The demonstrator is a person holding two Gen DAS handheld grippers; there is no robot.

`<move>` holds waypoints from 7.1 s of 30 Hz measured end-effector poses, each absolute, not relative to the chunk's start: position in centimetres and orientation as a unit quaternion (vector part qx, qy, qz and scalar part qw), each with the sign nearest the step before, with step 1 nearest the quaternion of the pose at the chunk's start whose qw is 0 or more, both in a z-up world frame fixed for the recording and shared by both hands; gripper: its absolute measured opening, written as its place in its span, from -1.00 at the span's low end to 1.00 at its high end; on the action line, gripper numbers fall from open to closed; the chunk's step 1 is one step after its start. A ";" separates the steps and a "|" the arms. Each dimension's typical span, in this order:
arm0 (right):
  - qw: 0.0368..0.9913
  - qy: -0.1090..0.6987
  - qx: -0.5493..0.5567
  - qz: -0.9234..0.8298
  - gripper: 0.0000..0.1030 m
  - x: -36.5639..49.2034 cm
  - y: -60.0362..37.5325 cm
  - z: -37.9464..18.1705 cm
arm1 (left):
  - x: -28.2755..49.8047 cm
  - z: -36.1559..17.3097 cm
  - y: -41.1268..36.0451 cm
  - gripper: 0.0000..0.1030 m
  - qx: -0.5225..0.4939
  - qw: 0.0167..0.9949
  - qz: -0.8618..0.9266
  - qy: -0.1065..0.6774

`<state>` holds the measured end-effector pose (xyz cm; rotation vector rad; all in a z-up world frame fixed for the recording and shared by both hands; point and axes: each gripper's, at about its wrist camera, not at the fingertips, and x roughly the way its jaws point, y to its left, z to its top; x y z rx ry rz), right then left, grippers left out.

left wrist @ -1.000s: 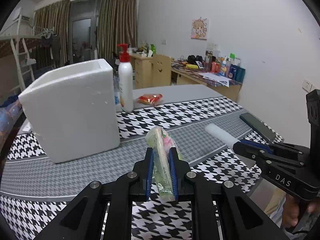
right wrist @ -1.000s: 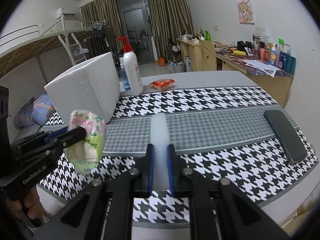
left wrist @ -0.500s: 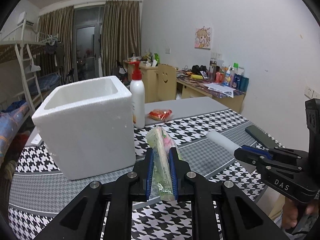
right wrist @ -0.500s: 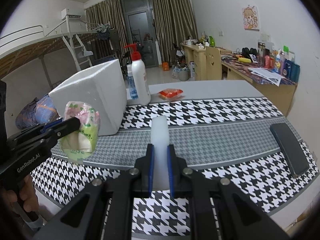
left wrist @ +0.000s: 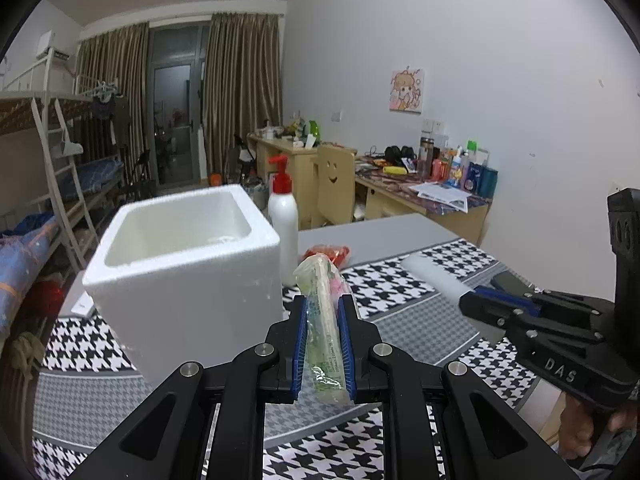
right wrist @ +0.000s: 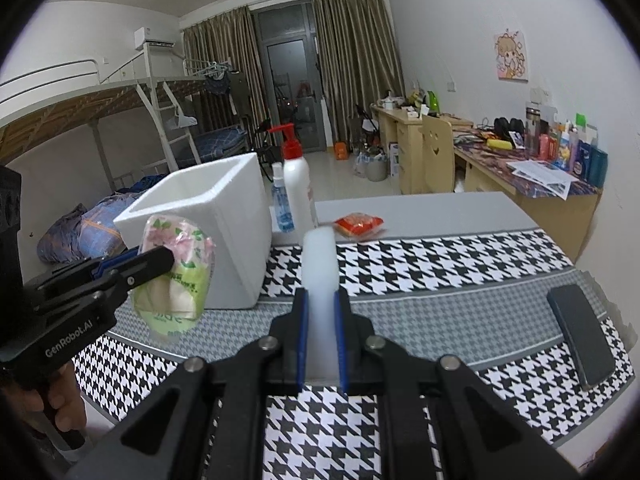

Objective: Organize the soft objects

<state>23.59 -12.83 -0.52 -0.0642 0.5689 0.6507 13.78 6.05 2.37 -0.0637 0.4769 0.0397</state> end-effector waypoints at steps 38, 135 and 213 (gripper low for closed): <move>0.910 0.228 -0.026 0.345 -0.70 24.9 -8.2 4.6 | 14.7 8.6 9.8 -0.67 -0.008 0.985 0.059 0.164; 0.874 0.238 -0.123 0.405 -0.69 28.5 6.7 4.7 | 15.8 5.8 22.3 0.98 -0.051 0.938 0.276 0.201; 0.908 0.120 -0.053 0.397 0.99 12.4 -9.2 4.5 | -1.1 5.2 9.8 0.98 -0.038 0.967 0.220 0.122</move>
